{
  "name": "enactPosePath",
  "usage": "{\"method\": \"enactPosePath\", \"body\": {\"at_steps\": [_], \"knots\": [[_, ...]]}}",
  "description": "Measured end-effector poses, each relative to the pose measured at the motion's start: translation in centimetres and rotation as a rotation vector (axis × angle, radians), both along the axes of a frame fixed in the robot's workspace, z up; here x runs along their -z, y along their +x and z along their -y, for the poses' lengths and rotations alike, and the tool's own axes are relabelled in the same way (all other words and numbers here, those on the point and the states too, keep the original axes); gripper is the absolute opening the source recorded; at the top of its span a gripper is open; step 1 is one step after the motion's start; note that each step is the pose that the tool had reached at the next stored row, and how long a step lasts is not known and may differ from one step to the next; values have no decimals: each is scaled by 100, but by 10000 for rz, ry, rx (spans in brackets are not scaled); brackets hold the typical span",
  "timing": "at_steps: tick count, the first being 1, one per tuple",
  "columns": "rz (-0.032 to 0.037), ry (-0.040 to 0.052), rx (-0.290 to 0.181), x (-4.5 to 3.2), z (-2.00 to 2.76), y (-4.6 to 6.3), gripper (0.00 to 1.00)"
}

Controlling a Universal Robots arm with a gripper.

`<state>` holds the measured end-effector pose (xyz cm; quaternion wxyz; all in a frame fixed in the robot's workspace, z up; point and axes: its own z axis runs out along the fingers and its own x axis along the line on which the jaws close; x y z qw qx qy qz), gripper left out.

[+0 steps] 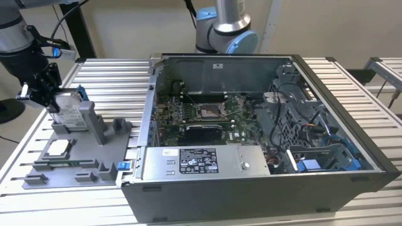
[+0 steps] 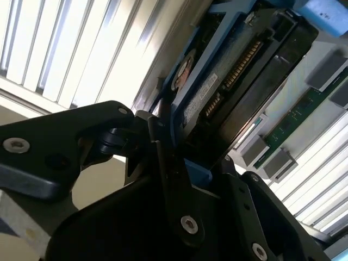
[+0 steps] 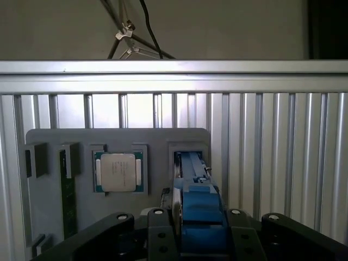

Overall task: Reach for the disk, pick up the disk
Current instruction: 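Pick up the disk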

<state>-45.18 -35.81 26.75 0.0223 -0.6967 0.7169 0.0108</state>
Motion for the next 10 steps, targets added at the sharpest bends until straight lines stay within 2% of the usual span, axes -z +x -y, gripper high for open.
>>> {"method": "enactPosePath", "body": {"at_steps": [6, 8, 10], "knots": [[1, 3, 0, 1, 1, 0, 0], [2, 76, -1, 1, 19, 0, 0], [1, 79, -1, 1, 19, 0, 0]]}}
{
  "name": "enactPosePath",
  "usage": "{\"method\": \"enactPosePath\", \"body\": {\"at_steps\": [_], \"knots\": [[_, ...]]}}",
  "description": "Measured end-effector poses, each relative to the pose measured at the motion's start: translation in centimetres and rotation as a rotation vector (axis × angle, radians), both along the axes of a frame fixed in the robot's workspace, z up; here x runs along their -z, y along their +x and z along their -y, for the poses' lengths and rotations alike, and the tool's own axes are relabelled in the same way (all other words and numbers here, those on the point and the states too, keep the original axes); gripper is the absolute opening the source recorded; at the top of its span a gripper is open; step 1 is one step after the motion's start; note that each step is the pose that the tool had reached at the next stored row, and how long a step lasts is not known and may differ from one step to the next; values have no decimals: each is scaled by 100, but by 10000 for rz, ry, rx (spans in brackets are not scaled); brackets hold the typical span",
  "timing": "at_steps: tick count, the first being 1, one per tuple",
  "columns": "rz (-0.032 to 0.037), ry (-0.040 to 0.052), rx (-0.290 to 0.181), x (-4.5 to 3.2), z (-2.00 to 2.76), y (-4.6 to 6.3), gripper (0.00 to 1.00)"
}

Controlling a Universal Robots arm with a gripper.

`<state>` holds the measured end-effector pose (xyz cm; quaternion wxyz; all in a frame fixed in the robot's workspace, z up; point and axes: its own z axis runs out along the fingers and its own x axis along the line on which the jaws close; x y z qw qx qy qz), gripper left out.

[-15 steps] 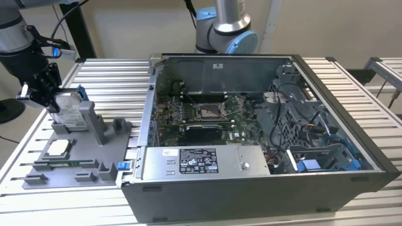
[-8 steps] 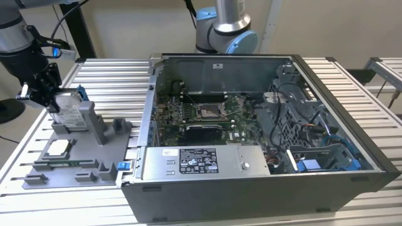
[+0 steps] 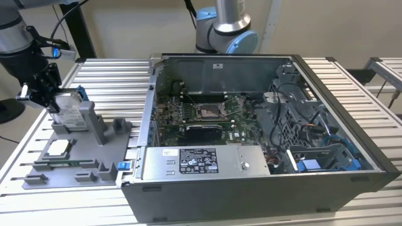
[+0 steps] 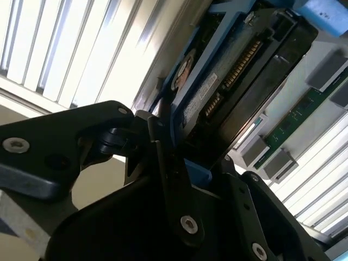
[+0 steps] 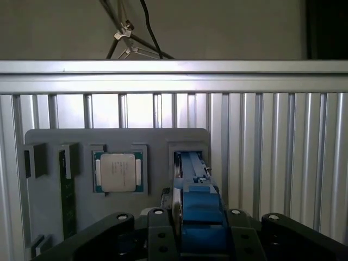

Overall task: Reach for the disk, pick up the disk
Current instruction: 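Pick up the disk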

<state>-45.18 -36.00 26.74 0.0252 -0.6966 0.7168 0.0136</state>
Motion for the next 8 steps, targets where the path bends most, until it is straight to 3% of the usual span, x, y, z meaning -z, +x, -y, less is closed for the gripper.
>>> {"method": "enactPosePath", "body": {"at_steps": [8], "knots": [[-1, -20, 2, 0, -9, 0, 0]]}}
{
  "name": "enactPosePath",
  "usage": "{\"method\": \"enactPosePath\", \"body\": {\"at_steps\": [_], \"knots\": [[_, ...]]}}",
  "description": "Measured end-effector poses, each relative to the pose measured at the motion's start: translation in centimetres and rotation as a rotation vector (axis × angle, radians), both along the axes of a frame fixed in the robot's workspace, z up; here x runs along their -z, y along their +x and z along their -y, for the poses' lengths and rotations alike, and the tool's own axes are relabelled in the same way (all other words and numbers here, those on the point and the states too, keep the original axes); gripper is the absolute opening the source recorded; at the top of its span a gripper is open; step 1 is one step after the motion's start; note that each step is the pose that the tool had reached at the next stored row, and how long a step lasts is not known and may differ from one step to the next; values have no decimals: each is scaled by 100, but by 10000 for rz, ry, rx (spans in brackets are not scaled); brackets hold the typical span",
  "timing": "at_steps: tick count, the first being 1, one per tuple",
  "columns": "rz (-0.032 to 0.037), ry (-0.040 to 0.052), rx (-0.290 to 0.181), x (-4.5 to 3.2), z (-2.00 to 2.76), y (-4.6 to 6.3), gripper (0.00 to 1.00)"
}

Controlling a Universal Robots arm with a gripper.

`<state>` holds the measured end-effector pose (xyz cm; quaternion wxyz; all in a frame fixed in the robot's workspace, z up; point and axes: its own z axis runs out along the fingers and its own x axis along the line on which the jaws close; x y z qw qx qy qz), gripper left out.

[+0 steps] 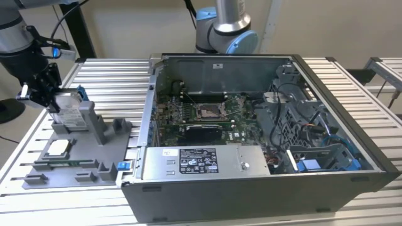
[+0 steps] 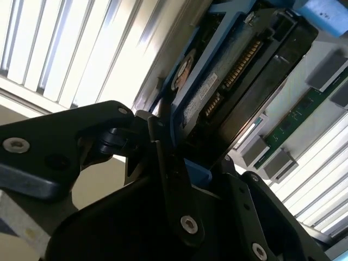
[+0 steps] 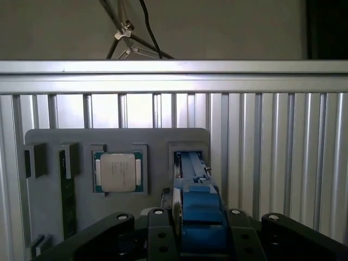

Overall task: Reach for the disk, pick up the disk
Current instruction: 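Pick up the disk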

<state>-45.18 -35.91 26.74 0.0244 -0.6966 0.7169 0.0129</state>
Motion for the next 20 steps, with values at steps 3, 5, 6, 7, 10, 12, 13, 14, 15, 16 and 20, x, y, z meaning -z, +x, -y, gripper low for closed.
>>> {"method": "enactPosePath", "body": {"at_steps": [3, 5, 6, 7, 10, 12, 13, 14, 15, 16, 20], "knots": [[0, 1, 1, 0, 0, 0, 0], [-1, 95, 1, -1, 1, 0, 0], [-1, 95, 2, -1, 1, 0, 0], [0, 58, 3, 0, -3, 0, 0], [-5, -272, 1, 0, -13, 0, 0], [-5, -304, 1, 0, -15, 0, 0], [-5, -308, 0, 0, -15, 0, 0], [-5, -312, 1, 0, -15, 0, 0], [-5, -315, 2, 0, -15, 0, 0], [-5, -319, 2, 0, -16, 0, 0], [-5, -333, 1, 0, -15, 0, 0]]}}
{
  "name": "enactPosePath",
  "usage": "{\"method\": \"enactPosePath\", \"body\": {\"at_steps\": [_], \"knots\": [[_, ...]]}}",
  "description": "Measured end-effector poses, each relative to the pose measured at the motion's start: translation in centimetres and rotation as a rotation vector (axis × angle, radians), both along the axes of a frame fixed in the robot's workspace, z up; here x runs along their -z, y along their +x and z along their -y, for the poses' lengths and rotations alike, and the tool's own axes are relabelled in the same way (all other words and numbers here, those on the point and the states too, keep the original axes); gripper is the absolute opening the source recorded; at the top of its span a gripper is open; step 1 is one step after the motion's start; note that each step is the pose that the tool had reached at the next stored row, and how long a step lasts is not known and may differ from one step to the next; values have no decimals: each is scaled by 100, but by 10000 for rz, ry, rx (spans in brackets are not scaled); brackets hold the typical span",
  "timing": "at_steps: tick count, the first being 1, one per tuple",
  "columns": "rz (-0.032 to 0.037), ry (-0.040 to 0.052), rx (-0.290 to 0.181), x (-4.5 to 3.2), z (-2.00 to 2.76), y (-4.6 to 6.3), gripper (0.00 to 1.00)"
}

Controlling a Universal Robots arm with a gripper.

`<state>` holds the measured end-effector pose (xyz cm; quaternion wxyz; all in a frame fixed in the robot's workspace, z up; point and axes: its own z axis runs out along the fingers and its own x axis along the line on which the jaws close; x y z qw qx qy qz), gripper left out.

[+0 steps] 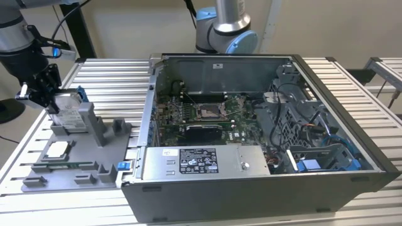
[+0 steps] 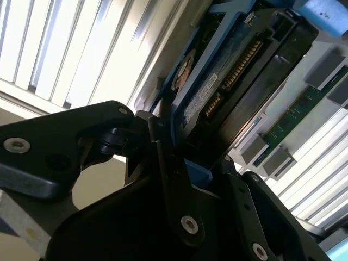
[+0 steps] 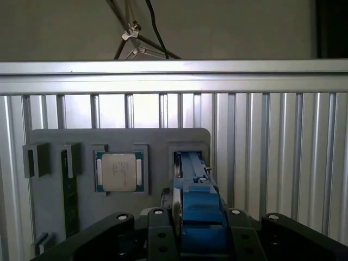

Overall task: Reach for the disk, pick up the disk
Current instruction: 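Pick up the disk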

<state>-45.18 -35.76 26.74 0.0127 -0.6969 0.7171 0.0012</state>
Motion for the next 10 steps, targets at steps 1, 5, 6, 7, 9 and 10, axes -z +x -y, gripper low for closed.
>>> {"method": "enactPosePath", "body": {"at_steps": [1, 5, 6, 7, 9, 10], "knots": [[0, -3, 0, 0, 0, 0, 0], [-4, -13, 1, -13, -1, 0, 0], [-7, -12, 1, -27, -1, 0, 0], [-9, -11, 1, -42, -1, 0, 0], [-14, -11, 1, -76, -1, 0, 0], [-15, -11, 1, -94, 0, 0, 0]]}}
